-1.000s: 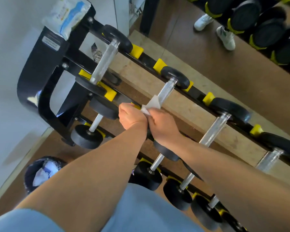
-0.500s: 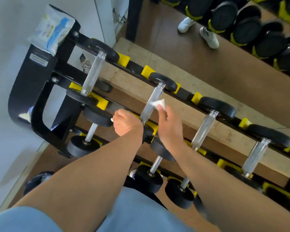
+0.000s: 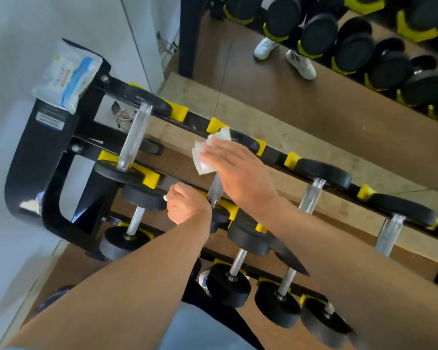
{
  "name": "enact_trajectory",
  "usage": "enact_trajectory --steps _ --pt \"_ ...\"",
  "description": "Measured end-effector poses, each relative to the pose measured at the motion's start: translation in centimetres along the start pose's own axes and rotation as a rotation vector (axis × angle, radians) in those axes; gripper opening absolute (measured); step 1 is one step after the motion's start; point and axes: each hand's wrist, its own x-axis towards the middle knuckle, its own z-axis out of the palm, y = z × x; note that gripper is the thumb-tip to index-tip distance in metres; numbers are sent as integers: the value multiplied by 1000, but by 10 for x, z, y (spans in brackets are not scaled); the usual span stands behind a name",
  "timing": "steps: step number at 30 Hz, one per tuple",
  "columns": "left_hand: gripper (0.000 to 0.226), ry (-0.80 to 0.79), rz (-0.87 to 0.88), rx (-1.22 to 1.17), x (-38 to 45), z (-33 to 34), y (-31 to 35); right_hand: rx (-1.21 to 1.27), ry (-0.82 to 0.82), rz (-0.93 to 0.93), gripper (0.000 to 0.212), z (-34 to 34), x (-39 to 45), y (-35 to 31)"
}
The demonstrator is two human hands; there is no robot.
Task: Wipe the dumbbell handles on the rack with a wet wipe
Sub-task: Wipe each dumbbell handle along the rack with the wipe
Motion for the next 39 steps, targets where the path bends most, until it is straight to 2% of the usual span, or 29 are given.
enact_trajectory --steps 1,4,7,9,11,13,16,18,20,23,25,27,30,34,37,39 --pt "45 -1 -1 7 1 0 0 -96 -96 -85 41 11 2 18" --pt "43 4 -2 4 4 1 -1 -214 -287 -116 42 28 -3 56" --pt "43 8 -14 0 4 2 -2 -113 -173 29 43 30 -19 53" --pt "43 4 -15 -13 5 2 -3 76 -93 362 46 26 -33 29" --pt "43 -1 -11 -28 5 2 -2 279 -3 850 36 25 -39 -5" --pt "43 1 -10 -28 4 2 -1 474 59 1223 27 38 -38 -28" --pt "44 -7 -14 -9 4 2 -2 780 238 1541 32 47 -38 -40" --pt "45 -5 -23 -27 2 1 0 704 374 1606 31 36 -31 -30" --pt "46 4 -28 -54 0 -1 1 521 421 1548 32 24 -19 -14" --pt "45 -6 -23 -40 -5 -3 4 505 358 1490 35 30 9 -7" --pt "44 1 -10 -39 -3 -4 6 440 259 1455 36 39 12 -19" --pt "42 -1 -14 -41 -1 -3 5 307 126 1234 32 39 -1 -38" --pt "40 13 -11 -35 1 1 6 225 -30 758 46 45 -27 -45" --pt "40 6 -31 -54 1 1 5 -245 -268 309 42 45 -11 -3" --pt "42 3 -28 -73 2 -1 5 -423 -535 174 34 33 16 13" --pt "39 2 -26 -61 1 -1 6 -548 -643 81 30 29 29 13"
